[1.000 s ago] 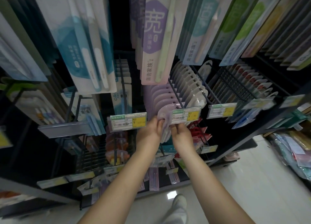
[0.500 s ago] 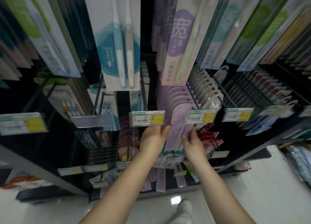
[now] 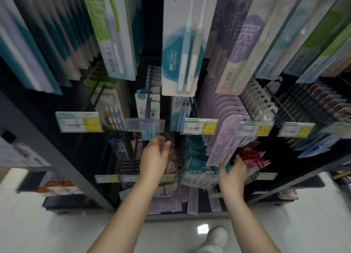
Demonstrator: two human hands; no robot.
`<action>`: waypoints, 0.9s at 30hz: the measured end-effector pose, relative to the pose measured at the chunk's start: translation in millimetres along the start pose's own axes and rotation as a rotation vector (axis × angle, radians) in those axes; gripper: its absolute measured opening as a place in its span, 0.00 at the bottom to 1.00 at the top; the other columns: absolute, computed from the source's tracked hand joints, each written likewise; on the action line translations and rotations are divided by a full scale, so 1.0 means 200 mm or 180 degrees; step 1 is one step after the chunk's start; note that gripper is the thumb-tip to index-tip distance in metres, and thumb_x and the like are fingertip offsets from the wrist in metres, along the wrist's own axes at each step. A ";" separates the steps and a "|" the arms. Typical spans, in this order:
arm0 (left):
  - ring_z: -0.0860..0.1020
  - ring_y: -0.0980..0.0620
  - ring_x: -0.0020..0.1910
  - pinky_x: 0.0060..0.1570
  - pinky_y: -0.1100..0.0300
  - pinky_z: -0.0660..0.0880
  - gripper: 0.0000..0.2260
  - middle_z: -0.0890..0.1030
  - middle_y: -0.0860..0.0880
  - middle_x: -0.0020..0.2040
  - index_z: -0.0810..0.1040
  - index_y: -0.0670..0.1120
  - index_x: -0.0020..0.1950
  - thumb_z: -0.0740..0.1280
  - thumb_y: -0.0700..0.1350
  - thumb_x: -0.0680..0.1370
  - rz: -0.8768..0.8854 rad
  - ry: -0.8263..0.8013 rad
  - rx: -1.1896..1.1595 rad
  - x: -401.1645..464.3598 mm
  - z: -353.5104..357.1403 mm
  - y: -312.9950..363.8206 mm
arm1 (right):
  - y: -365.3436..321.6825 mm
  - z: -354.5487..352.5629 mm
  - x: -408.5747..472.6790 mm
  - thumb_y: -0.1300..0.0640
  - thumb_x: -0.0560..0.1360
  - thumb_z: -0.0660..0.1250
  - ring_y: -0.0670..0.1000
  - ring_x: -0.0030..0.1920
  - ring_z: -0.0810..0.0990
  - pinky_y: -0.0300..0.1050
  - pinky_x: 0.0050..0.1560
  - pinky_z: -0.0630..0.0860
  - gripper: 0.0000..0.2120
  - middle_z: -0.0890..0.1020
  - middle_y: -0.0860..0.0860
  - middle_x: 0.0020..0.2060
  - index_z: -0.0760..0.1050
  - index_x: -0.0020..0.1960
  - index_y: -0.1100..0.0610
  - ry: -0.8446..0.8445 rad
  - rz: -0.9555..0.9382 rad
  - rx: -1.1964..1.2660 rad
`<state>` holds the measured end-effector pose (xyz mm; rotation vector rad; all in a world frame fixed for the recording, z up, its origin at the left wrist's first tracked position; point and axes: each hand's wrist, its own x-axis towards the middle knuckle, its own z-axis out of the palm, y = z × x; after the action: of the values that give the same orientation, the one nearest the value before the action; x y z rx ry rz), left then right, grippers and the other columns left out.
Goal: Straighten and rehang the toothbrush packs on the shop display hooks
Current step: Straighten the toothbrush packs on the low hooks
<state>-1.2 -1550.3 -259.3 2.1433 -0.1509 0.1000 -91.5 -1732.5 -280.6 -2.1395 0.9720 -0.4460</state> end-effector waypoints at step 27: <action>0.75 0.55 0.53 0.45 0.68 0.70 0.19 0.76 0.50 0.54 0.71 0.41 0.63 0.71 0.42 0.73 -0.0396 -0.0046 -0.1489 0.63 -0.26 -0.10 | -0.54 0.40 0.05 0.66 0.77 0.58 0.49 0.52 0.70 0.39 0.56 0.64 0.13 0.72 0.51 0.49 0.69 0.60 0.58 -0.1127 -0.0643 0.0798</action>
<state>125.3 -1504.2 -231.2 1.6816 -0.0422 -0.0228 14.7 -1654.0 -253.9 -2.0039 0.4780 -0.2560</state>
